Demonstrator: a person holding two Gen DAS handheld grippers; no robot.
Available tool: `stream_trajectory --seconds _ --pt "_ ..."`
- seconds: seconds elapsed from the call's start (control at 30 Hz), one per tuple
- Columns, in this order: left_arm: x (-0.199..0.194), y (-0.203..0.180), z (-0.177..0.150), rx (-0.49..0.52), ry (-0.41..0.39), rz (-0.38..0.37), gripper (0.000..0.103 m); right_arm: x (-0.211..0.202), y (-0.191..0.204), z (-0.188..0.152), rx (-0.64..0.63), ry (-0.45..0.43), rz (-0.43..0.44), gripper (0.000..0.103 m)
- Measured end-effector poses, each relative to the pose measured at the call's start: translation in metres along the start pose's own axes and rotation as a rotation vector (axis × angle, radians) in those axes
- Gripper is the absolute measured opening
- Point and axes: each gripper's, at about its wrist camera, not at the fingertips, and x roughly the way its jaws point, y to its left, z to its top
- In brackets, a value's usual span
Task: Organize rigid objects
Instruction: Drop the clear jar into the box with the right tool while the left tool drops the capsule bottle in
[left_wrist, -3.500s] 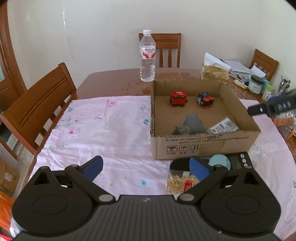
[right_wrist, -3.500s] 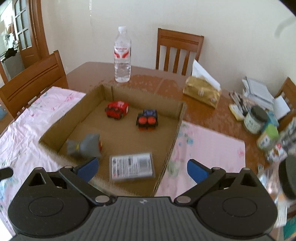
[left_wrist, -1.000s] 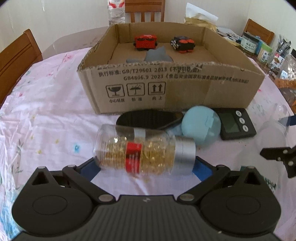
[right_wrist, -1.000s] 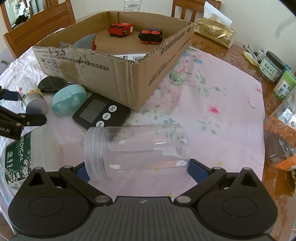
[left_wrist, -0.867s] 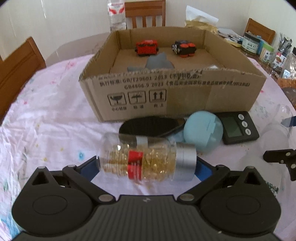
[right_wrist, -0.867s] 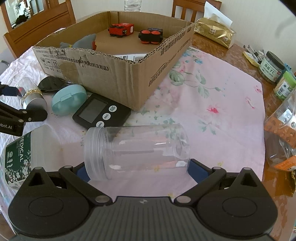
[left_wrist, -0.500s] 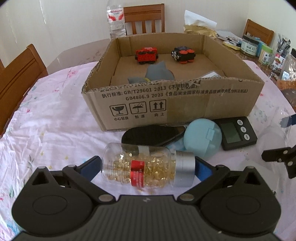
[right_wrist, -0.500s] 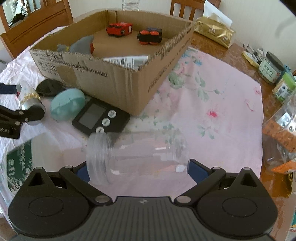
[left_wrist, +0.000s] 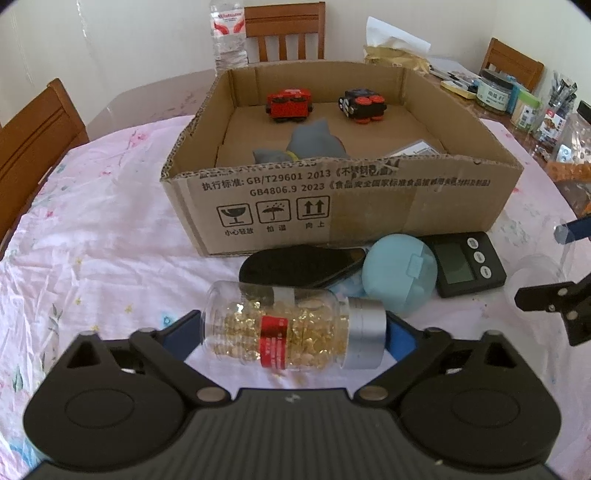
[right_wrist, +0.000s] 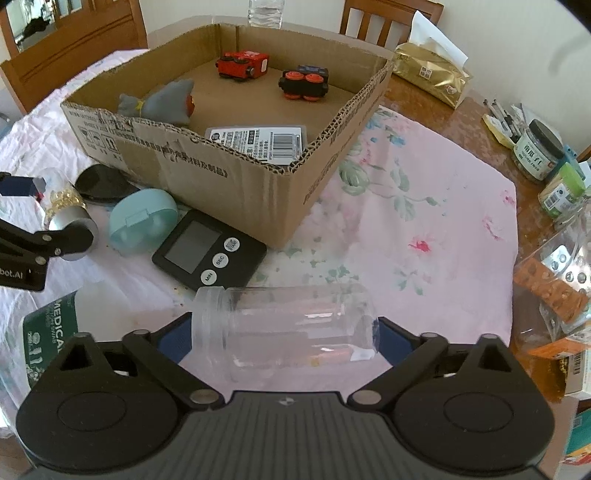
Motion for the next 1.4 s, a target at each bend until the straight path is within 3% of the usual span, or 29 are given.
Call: stream_trajectory --seconds 0.3,0.7,0.97,1.4 --pt "-0.004 0.003 0.003 0.036 0.038 -0.022 0.094 -0.007 0.004 0.001 -0.036 -0.006 -0.011 0.096" --pt "-0.052 0.021 0.010 0.144 0.059 -0.064 0.094 -0.057 -0.002 0.027 -0.110 -0.069 0.031 0.096" --pt "-0.078 0.033 0.022 0.145 0.042 -0.087 0.094 -0.084 -0.003 0.075 -0.169 -0.168 0.062 0.096" --pt "-0.098 0.042 0.042 0.099 -0.024 -0.033 0.094 -0.043 -0.002 0.166 -0.219 -0.225 0.040 0.096"
